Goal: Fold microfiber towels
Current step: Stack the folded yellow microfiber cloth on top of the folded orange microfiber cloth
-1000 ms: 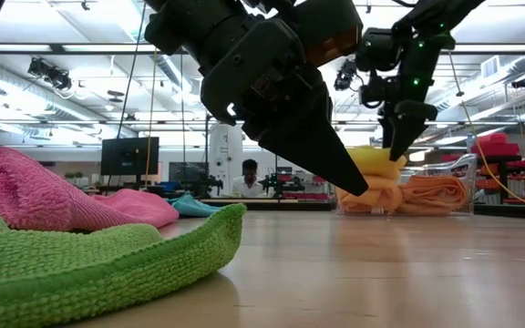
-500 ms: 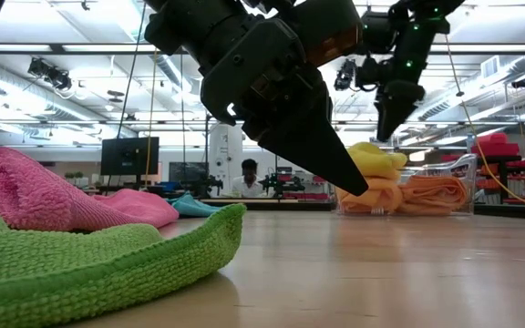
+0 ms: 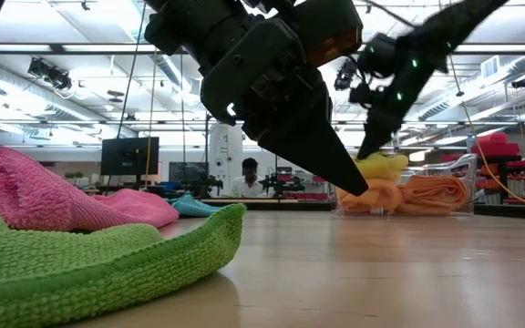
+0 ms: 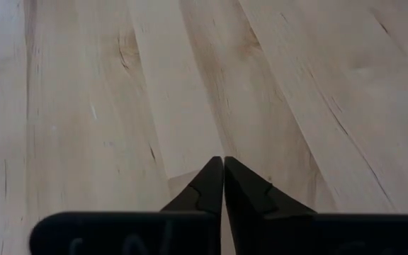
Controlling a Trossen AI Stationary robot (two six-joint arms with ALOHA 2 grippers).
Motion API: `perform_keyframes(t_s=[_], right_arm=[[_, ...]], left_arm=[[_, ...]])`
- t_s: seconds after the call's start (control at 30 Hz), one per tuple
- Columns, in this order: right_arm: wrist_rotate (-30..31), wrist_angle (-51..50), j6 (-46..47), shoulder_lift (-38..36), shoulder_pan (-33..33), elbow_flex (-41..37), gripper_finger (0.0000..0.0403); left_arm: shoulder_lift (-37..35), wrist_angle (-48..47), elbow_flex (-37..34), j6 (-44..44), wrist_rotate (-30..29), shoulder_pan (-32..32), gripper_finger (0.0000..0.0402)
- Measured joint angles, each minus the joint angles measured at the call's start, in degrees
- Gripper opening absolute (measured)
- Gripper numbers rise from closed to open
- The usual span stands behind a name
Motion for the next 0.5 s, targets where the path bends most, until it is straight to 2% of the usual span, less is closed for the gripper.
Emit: perform_keyframes(t_s=[0.13, 0.23, 0.37, 0.5], right_arm=[[-4.6, 7.2, 1.0, 0.0, -3.1, -5.9, 0.0334], [-6.3, 8.9, 2.0, 0.0, -4.1, -8.0, 0.0331], [-6.3, 8.6, 2.5, 0.0, -4.2, -8.1, 0.033], [-5.1, 7.7, 4.0, 0.0, -3.5, -5.0, 0.033]], left_arm=[[0.0, 0.0, 0.0, 0.0, 0.0, 0.0, 0.0014], [0.0, 0.0, 0.0, 0.0, 0.0, 0.0, 0.0011], [0.0, 0.0, 0.0, 0.0, 0.0, 0.0, 0.0019], [0.0, 0.0, 0.0, -0.3, 0.0, 0.0, 0.0026]])
